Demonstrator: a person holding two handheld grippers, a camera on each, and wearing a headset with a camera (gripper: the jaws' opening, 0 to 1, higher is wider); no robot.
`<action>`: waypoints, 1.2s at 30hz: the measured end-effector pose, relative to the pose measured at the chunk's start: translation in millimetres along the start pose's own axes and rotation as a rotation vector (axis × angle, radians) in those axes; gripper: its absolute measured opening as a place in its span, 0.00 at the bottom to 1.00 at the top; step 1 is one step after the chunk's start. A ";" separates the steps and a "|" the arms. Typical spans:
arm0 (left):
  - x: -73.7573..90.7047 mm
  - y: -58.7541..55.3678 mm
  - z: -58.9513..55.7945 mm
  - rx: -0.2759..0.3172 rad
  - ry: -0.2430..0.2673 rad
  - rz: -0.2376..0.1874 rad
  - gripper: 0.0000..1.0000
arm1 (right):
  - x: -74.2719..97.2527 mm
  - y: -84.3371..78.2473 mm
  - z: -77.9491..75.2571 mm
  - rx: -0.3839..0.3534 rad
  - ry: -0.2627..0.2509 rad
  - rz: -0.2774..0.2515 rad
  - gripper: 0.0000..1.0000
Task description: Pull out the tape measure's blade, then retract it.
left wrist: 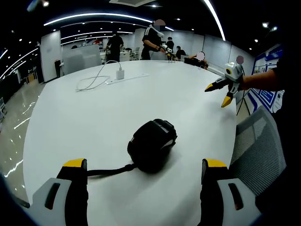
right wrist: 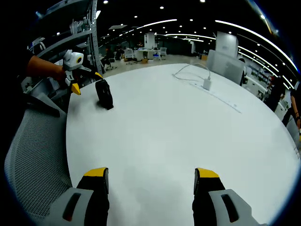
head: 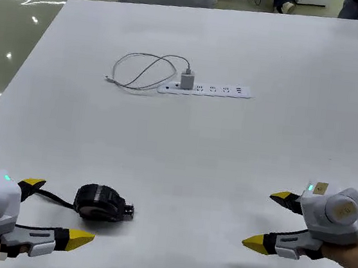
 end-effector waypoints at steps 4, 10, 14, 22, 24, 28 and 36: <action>4.6 -1.7 3.3 0.006 0.000 0.001 0.99 | 8.6 -5.3 -5.7 -0.020 -0.019 -0.009 0.74; 8.7 -2.5 7.9 -0.024 -0.001 0.002 0.99 | 20.6 -14.3 -10.9 -0.025 -0.039 -0.004 0.77; 10.7 -5.0 12.3 -0.027 0.005 0.010 0.99 | 26.5 -20.5 -13.1 -0.024 -0.041 -0.003 0.79; 14.3 -6.5 11.5 -0.033 0.006 0.010 0.99 | 34.4 -30.6 -13.2 -0.023 -0.044 0.011 0.83; 16.6 -8.9 11.4 -0.055 0.008 0.022 0.99 | 38.0 -34.0 -15.3 -0.024 -0.054 0.012 0.84; 22.1 -12.6 13.4 -0.042 0.018 0.027 0.99 | 45.9 -33.9 -13.4 -0.036 -0.066 0.017 0.87; 27.3 -15.2 19.0 -0.039 0.043 0.032 0.99 | 53.7 -31.9 -17.8 -0.053 -0.094 -0.001 0.99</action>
Point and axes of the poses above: the centre of the closed fingertips' face, and the gripper's own axes: x roughly backward along the fingers, z roughly to its left, y roughly out of its top, the point moved 3 cm from there along x, roughly backward along the fingers, and after that the axes turned 7 degrees about -z, right-handed, at the moved point
